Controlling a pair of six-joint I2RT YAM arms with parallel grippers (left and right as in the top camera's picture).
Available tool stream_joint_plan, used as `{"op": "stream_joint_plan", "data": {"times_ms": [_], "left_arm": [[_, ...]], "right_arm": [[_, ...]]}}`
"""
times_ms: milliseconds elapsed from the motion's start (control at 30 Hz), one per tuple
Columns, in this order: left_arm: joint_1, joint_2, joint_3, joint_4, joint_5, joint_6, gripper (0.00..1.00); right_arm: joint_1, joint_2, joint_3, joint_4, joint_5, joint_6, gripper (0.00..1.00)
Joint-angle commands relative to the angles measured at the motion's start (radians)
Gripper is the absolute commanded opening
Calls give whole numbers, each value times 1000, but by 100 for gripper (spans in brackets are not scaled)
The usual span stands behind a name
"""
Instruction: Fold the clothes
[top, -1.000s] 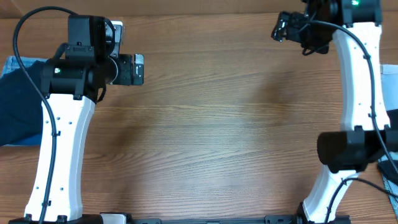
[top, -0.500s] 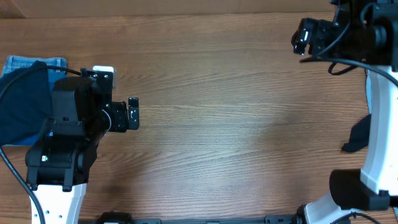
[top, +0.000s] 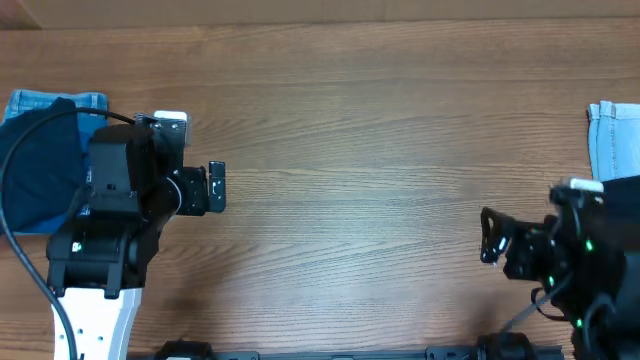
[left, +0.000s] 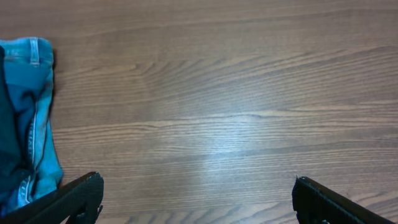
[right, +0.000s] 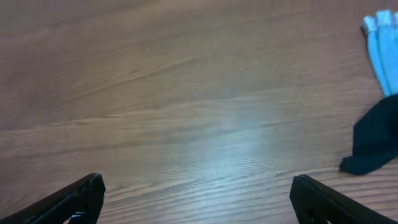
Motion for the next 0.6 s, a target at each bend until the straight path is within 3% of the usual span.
{"op": "stream_joint_plan", "data": {"times_ms": [0, 433, 567], "left_arm": [[5, 31, 2, -2, 1, -6, 100], [5, 202, 2, -2, 1, -6, 100], [5, 273, 2, -2, 1, -6, 100]], "right_arm": [[3, -20, -16, 1, 16, 0, 100], [5, -49, -23, -48, 17, 0, 100], [5, -203, -153, 120, 46, -113, 100]]}}
